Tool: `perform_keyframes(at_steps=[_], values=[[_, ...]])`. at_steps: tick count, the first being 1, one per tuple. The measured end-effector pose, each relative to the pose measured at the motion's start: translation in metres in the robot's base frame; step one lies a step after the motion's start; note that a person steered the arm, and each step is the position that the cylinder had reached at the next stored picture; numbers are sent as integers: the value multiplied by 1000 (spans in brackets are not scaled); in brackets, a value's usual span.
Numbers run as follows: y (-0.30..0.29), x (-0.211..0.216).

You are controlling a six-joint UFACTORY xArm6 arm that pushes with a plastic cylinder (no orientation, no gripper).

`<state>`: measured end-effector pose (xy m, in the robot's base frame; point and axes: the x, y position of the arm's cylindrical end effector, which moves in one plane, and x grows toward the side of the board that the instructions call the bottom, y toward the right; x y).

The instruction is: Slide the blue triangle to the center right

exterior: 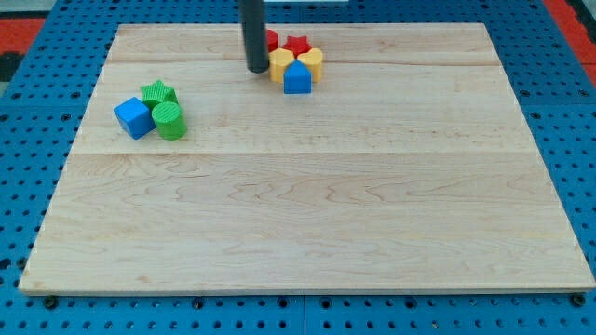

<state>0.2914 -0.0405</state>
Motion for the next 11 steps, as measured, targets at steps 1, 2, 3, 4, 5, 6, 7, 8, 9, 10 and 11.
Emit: perform_keyframes(at_steps=[1,2,3,4,5,6,7,8,9,10,11], values=[[53,10],[36,34],[62,64],[121,70],[62,61],[72,34],[141,32],[187,30],[238,46],[246,90],[225,81]])
